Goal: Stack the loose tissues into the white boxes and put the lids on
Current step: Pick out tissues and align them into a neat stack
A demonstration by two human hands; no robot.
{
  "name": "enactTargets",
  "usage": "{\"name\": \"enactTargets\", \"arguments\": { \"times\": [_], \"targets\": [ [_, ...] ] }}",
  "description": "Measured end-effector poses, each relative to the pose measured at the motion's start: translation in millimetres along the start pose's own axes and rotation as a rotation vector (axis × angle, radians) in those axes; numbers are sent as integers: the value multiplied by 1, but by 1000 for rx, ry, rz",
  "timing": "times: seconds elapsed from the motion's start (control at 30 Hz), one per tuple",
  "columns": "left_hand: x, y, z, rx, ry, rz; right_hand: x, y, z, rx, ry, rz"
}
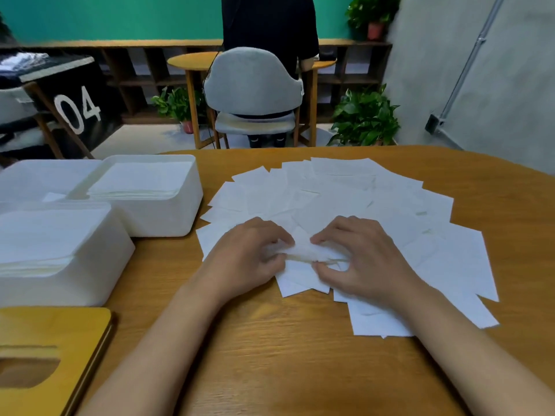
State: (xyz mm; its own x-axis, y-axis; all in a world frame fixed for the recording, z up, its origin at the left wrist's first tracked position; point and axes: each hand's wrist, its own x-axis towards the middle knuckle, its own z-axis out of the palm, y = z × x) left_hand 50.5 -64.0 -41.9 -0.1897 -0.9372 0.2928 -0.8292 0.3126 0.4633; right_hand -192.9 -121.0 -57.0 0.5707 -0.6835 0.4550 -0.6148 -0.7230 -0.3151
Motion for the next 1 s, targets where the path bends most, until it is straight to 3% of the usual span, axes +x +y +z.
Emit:
{"name": "enactTargets", "arguments": {
  "times": [0.3, 0.47, 0.6, 0.7, 0.77, 0.93, 1.0],
  "targets": [
    [3, 2, -4, -176, 105, -24, 9, -2, 1, 45, 25, 19],
    [2, 10, -5, -231, 302, 18, 8, -2, -2, 176, 126, 40],
    [2, 14, -8, -402, 418, -47, 9, -7, -6, 444, 242, 127],
    [4, 15, -10, -662, 368, -156, 9, -15, -15, 813, 228, 341],
    [5, 18, -11, -807, 310, -198, 10, -17, -19, 917, 212, 407],
    [7, 19, -8, -853, 396, -333, 14, -23, -28, 1117, 144, 357],
    [7, 21, -9, -863, 372, -344, 13, -21, -30, 1068, 109, 303]
  ]
}}
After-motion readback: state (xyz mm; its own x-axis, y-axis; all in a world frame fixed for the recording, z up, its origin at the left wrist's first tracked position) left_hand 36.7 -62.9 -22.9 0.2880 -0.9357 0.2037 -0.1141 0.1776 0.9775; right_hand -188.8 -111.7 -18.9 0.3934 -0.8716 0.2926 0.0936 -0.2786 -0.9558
